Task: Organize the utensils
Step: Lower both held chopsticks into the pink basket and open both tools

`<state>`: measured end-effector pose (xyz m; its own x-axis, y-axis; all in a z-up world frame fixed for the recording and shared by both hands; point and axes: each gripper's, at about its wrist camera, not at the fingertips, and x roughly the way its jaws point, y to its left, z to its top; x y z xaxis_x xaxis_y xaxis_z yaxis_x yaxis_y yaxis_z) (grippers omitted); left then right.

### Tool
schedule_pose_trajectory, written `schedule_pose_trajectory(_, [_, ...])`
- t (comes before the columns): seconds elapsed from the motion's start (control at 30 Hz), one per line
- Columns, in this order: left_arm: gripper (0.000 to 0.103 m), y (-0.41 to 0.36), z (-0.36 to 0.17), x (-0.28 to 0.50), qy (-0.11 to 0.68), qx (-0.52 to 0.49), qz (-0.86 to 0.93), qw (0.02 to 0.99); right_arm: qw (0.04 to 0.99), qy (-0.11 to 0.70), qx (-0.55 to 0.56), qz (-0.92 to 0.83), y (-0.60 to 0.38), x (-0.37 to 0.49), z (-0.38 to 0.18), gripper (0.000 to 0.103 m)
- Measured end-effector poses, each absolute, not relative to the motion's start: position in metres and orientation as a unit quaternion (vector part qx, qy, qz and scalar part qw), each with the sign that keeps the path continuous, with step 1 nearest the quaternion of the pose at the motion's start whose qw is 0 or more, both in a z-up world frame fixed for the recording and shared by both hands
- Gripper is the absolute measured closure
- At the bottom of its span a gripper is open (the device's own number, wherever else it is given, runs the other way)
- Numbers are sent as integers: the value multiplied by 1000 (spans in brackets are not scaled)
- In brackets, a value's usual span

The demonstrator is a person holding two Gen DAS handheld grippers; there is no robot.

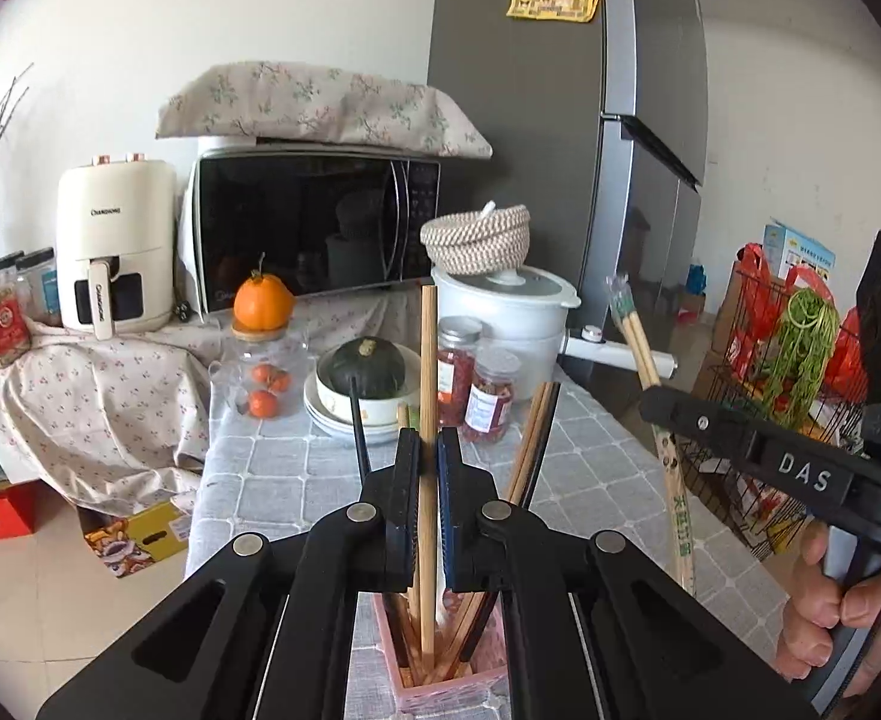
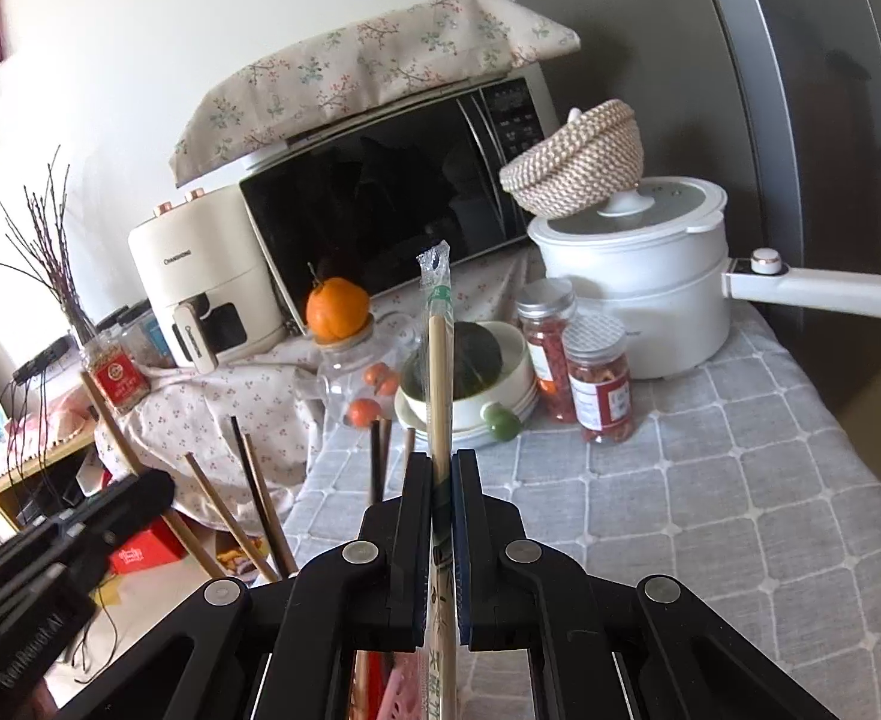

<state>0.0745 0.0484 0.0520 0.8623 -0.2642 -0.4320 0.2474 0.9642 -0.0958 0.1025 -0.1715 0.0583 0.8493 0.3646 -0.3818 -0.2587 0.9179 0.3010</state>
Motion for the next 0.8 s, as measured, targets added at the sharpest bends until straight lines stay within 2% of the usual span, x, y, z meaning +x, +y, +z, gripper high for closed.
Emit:
schedule_pose_trajectory(0.27, [95, 63, 26, 93, 303, -59, -134, 942, 960, 188, 147, 148, -136, 107, 55, 99])
schedule_pose_trajectory(0.3, [92, 66, 26, 93, 306, -63, -133, 940, 961, 182, 148, 143, -132, 108, 55, 99])
schedule_pose_trajectory(0.37, [80, 74, 28, 90, 309, -64, -119, 941, 964, 175, 148, 132, -121, 110, 54, 99])
schedule_pose_trajectory(0.4, [70, 79, 29, 88, 312, -63, -109, 942, 965, 173, 148, 128, -116, 111, 52, 99])
schedule_pose_trajectory(0.43, [66, 84, 29, 87, 315, -63, -100, 942, 966, 172, 148, 124, -112, 113, 50, 99])
schedule_pose_trajectory(0.8, [65, 122, 4, 95, 385, -62, -44, 920, 988, 114, 106, 16, -75, 114, 36, 99])
